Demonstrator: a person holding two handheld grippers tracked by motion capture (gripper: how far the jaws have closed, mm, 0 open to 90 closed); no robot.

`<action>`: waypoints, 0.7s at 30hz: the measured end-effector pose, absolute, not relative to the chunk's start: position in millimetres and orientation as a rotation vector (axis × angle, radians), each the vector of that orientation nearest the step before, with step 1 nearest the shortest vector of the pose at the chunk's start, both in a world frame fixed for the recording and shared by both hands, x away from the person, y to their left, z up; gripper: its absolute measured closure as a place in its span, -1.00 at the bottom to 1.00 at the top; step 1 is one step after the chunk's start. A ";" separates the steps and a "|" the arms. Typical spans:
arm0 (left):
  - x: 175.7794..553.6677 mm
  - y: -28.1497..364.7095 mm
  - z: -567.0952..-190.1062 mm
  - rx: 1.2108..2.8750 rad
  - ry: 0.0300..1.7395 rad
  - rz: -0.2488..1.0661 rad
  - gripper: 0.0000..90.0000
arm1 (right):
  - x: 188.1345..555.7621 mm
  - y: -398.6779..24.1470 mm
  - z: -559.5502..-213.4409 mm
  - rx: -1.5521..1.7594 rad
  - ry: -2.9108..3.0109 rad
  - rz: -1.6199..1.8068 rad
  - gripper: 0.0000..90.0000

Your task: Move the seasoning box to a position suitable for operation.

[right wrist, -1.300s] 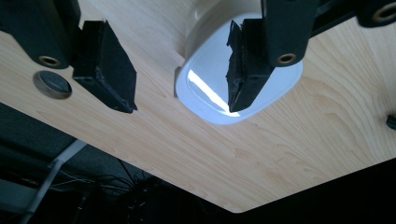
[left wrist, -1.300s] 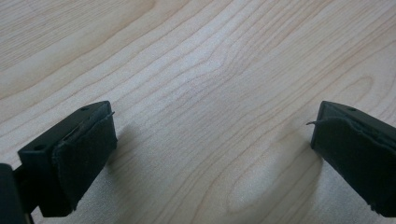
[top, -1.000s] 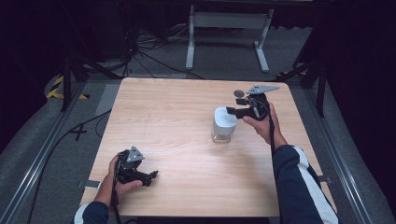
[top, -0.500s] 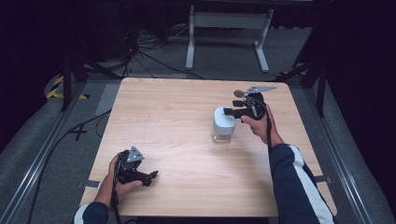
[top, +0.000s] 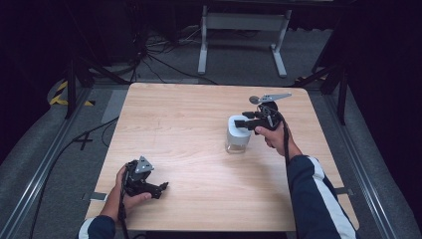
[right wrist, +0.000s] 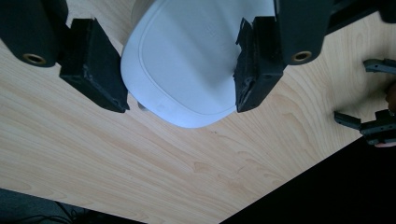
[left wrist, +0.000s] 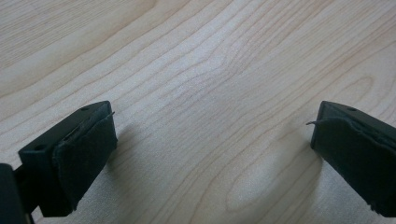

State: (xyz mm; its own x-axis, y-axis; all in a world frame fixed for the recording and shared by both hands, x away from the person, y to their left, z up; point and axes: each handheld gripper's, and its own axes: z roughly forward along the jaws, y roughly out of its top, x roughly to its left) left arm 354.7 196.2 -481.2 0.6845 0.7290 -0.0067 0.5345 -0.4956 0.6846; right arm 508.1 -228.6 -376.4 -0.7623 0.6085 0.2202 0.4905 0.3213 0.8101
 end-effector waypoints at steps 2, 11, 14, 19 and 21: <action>354.7 196.2 -481.2 2.221 0.964 0.374 -0.99 | 505.3 -228.0 -376.1 1.022 2.458 1.436 -0.20; 354.5 196.0 -481.4 2.218 0.967 0.376 -0.99 | 486.4 -218.6 -373.6 0.963 2.529 1.411 -0.20; 354.5 196.1 -481.4 2.218 0.967 0.376 -0.99 | 482.3 -216.1 -373.6 0.945 2.544 1.412 -0.20; 354.5 196.0 -481.4 2.218 0.967 0.376 -0.99 | 477.4 -214.4 -372.2 0.920 2.570 1.413 -0.10; 354.6 196.1 -481.4 2.218 0.967 0.376 -0.99 | 477.1 -218.1 -371.0 0.926 2.548 1.423 0.18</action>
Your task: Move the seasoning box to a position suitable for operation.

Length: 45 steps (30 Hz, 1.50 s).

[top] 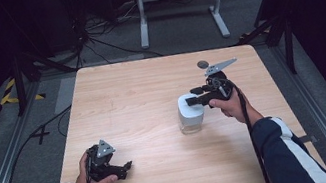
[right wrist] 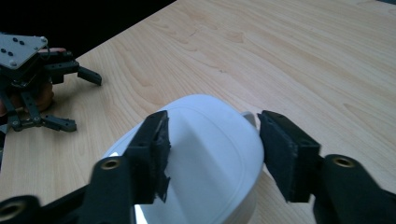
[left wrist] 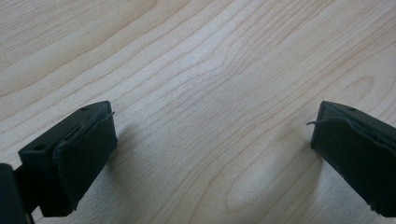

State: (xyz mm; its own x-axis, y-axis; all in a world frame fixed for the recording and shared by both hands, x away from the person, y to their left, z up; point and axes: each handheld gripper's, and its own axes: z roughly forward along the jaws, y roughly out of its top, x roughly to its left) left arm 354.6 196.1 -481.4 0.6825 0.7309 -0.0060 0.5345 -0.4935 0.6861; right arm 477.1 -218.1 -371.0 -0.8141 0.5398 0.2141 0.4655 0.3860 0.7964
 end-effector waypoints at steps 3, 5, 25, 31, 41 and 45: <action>354.6 196.1 -481.4 2.218 0.967 0.376 -0.99 | 478.0 -220.1 -369.2 0.936 2.519 1.420 0.33; 354.6 196.1 -481.4 2.217 0.967 0.376 -0.99 | 478.5 -219.7 -367.9 0.935 2.477 1.404 0.52; 354.5 196.0 -481.4 2.218 0.967 0.376 -0.99 | 474.1 -218.9 -366.1 0.863 2.469 1.387 1.00; 354.4 195.9 -481.4 2.217 0.968 0.377 -0.99 | 466.7 -217.8 -365.0 0.822 2.499 1.380 1.00; 354.3 195.8 -481.4 2.216 0.970 0.376 -0.99 | 462.6 -217.2 -362.3 0.782 2.503 1.402 1.00; 354.3 195.9 -481.4 2.217 0.969 0.376 -0.99 | 470.2 -221.0 -363.6 0.828 2.459 1.352 1.00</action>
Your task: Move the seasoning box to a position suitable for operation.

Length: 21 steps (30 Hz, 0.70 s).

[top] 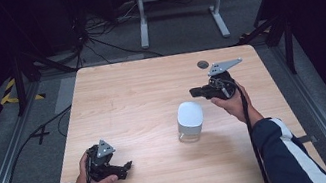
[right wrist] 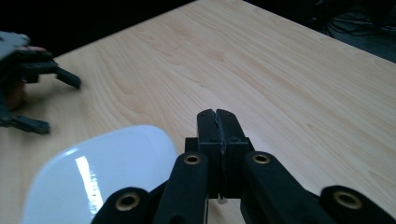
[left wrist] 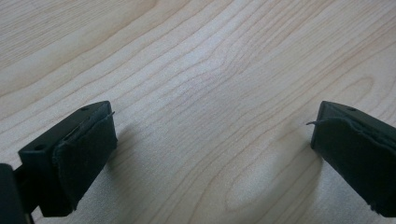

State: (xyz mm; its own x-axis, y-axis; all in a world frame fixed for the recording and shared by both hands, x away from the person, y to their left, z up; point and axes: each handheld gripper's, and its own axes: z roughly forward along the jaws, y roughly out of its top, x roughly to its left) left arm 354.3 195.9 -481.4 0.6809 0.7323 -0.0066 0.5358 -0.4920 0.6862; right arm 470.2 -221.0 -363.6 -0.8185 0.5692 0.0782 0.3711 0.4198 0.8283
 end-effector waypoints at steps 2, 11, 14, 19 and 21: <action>354.4 195.9 -481.4 2.217 0.969 0.376 -0.99 | 472.4 -220.1 -368.3 0.826 2.483 1.317 1.00; 354.3 195.8 -481.4 2.216 0.969 0.377 -0.99 | 467.2 -212.6 -376.0 0.716 2.571 1.310 1.00; 354.3 195.5 -481.4 2.217 0.970 0.376 -0.99 | 466.2 -208.9 -375.6 0.692 2.582 1.297 1.00; 354.1 195.1 -481.7 2.212 0.970 0.377 -0.99 | 467.7 -204.7 -376.5 0.674 2.601 1.317 1.00; 354.0 195.0 -481.7 2.212 0.972 0.376 -0.99 | 467.6 -203.5 -376.6 0.663 2.603 1.320 1.00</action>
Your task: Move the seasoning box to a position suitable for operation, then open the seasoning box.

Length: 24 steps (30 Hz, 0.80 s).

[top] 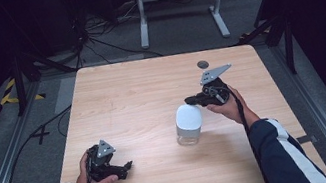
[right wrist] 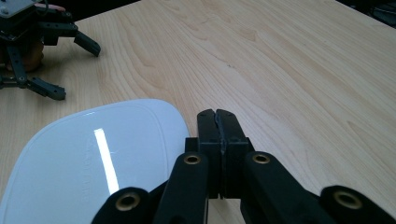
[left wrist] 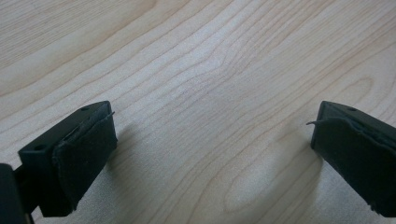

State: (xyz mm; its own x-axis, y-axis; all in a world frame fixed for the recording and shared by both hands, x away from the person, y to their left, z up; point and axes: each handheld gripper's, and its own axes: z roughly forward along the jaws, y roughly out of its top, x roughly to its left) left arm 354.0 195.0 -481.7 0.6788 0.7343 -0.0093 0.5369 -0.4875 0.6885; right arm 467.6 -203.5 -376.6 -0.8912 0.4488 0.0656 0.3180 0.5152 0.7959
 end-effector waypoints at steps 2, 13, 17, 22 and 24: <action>354.1 195.0 -481.7 2.211 0.971 0.377 -0.99 | 466.8 -200.9 -376.9 0.646 2.617 1.326 1.00; 354.1 194.7 -481.8 2.211 0.970 0.371 -0.99 | 450.9 -219.2 -358.3 0.683 2.475 1.386 0.80; 353.2 193.8 -481.7 2.212 0.961 0.375 -0.99 | 445.7 -219.5 -357.0 0.670 2.468 1.395 0.81; 346.2 190.0 -481.2 2.207 0.932 0.363 -0.88 | 439.1 -214.2 -360.2 0.638 2.488 1.399 0.88; 344.1 187.2 -479.5 2.214 0.905 0.365 -0.80 | 437.1 -212.2 -361.1 0.627 2.497 1.382 0.88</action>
State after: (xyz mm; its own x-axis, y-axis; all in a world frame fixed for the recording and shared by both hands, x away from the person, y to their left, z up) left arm 344.1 187.2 -479.5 0.7153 0.6988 -0.0052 0.4992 -0.5058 0.7035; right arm 437.1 -212.2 -361.1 -0.8851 0.4652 0.0142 0.2591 0.4672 0.8454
